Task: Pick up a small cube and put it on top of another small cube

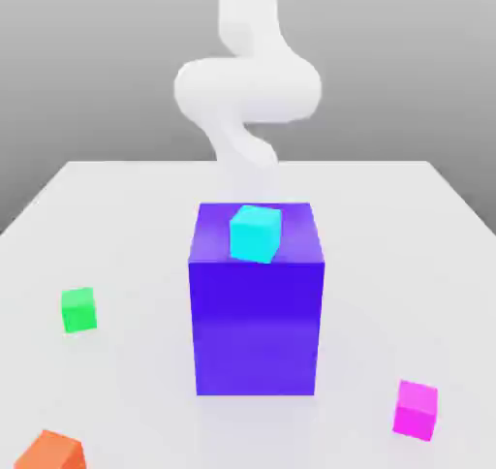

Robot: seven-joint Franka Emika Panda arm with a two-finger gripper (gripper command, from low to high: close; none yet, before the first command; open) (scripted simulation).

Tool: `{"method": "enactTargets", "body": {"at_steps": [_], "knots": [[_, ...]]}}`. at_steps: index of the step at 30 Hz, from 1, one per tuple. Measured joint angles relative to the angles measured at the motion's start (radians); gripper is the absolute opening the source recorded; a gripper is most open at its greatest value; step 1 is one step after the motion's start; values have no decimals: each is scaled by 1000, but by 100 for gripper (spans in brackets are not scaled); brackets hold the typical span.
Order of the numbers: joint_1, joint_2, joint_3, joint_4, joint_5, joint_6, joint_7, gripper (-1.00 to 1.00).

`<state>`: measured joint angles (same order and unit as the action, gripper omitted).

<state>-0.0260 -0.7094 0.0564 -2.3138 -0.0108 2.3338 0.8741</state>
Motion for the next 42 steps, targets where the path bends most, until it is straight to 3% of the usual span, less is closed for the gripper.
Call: {"method": "enactTargets", "body": {"at_steps": [17, 27, 31, 32, 39, 42], "knots": [[-63, 622, 311, -94, -202, 230, 598, 0], [56, 972, 334, -149, -262, 375, 898, 0], [133, 1117, 247, -122, -355, 475, 988, 0], [156, 1151, 220, -113, -380, 501, 1008, -100], [161, 1159, 214, -112, -386, 508, 1012, -100], [113, 1071, 278, -134, -312, 444, 957, -100]]}}
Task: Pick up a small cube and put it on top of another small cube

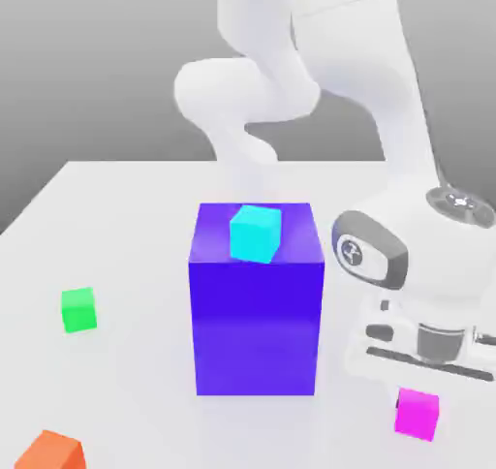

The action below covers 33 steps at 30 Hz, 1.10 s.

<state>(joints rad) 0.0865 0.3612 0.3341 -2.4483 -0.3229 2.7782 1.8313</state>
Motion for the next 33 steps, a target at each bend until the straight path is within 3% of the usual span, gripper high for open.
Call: {"method": "enactTargets", "body": {"at_steps": [2, 9, 15, 24, 29, 33], "knots": [[-29, -68, 39, -15, 58, -44, -46, -100], [-115, -182, 54, 53, 142, 7, -157, -100], [-268, -275, -108, -39, 149, 0, 5, -100], [-707, -456, -309, -240, 163, -33, 357, -100], [-834, -538, -410, -359, 222, -64, 514, -100], [-875, -455, -459, -412, 288, -3, 558, -100]]}}
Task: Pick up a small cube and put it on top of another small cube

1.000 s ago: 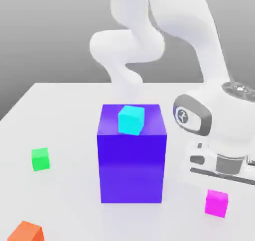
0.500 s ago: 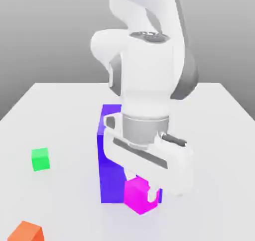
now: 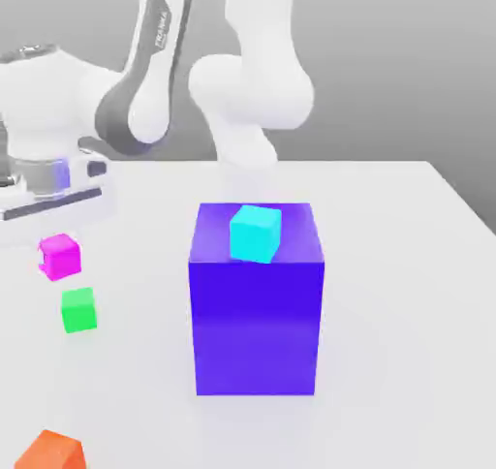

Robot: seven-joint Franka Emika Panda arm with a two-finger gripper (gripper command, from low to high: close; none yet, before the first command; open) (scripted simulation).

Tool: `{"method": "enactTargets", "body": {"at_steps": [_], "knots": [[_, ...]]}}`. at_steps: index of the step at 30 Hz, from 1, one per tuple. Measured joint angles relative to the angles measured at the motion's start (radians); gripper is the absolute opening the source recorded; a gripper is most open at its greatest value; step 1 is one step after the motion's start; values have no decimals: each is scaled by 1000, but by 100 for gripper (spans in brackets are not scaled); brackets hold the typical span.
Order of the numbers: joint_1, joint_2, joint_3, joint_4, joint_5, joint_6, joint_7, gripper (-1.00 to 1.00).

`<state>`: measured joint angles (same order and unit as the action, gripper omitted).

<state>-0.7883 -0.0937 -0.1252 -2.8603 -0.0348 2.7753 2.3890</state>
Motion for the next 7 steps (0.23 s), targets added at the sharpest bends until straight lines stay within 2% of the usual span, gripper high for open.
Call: {"method": "enactTargets", "body": {"at_steps": [3, 4, 7], "knots": [[0, 106, 4, 1, 44, 99, -24, -100], [1, 142, 8, 3, 61, 133, -36, 100], [1, 142, 8, 3, 61, 133, -36, 100]]}}
